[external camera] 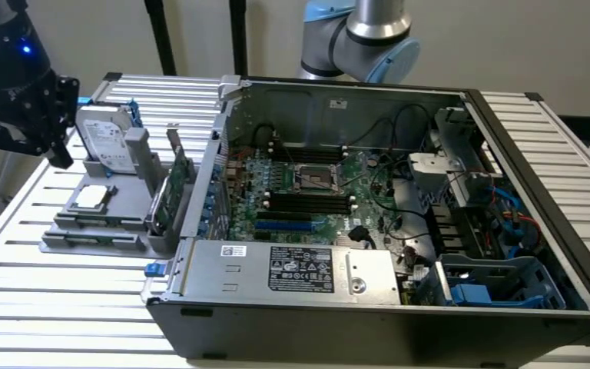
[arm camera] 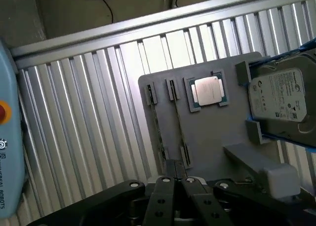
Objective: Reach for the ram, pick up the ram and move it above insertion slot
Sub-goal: 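Pick up the ram and move it above insertion slot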
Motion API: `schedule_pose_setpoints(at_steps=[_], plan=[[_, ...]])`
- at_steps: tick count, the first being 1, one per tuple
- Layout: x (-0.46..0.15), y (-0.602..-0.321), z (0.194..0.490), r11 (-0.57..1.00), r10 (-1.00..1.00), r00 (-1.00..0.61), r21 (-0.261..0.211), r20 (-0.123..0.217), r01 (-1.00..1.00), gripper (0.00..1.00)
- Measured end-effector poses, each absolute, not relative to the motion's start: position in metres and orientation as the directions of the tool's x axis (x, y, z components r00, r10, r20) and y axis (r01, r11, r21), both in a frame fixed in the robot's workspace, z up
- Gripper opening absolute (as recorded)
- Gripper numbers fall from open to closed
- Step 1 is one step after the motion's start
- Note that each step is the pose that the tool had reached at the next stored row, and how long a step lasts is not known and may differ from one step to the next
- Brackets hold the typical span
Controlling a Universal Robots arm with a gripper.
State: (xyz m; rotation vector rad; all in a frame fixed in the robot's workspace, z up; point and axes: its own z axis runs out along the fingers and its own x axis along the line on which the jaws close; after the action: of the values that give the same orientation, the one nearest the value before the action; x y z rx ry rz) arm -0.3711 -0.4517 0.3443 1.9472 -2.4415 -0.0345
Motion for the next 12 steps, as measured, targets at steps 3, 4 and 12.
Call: schedule_pose_setpoints(at_steps=[3, 4, 12], plan=[[-0.3711, -0.4517, 0.3424, 0.170, -0.985, -0.170, 0.029, 0.001, -0.985, 0.11], [-0.3711, -0.4516, 0.3418, 0.152, -0.988, -0.152, 0.029, 0.001, -0.988, 0.11], [-0.3711, -0.4517, 0.3372, 0.008, -1.000, -0.008, 0.029, 0.001, -1.000, 0.11]])
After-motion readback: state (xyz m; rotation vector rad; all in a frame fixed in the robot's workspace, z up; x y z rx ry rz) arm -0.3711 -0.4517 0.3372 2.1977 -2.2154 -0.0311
